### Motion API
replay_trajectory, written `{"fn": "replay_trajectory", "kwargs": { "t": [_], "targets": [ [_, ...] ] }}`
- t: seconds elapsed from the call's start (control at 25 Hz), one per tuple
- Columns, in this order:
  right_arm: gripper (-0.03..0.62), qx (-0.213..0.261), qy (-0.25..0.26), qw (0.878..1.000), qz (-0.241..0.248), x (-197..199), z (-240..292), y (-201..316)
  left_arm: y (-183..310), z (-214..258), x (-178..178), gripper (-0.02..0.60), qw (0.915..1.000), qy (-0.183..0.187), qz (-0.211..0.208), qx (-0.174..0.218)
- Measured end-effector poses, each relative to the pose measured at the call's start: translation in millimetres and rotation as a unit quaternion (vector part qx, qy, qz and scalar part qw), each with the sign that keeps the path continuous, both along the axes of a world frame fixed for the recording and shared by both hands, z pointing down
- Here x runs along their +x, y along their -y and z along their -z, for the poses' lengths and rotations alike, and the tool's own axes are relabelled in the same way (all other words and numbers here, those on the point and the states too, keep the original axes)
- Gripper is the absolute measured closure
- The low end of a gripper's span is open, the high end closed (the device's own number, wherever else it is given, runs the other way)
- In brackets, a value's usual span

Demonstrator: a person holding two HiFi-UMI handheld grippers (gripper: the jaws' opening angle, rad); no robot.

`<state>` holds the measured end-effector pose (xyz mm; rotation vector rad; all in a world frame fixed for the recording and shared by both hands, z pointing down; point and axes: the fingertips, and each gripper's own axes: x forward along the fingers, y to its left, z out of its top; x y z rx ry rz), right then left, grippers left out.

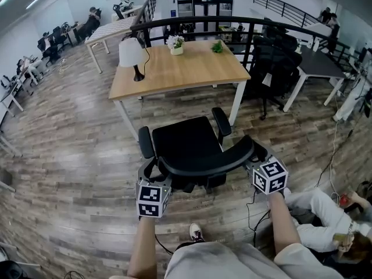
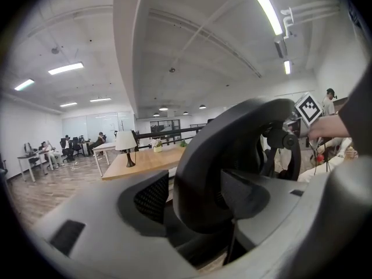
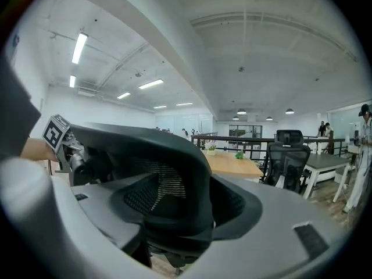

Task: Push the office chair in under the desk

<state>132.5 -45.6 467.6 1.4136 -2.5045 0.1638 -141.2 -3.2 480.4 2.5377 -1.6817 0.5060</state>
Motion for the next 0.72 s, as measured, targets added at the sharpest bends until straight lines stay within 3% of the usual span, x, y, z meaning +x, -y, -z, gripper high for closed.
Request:
{"fn": "replay_trajectory", "kwargs": {
  "t": [0.4, 0.72],
  "targets": [
    [0.290, 0.015, -0.007, 1.000, 0.020, -6, -2, 23, 22, -3, 0, 0.267, 0.9996, -0.008, -0.024, 0.010],
    [0.304, 0.022, -0.003, 1.000, 0.008, -13, -2, 32, 36, -3, -8, 0.290, 0.9985, -0.027, -0.044, 0.017]
  ]
}}
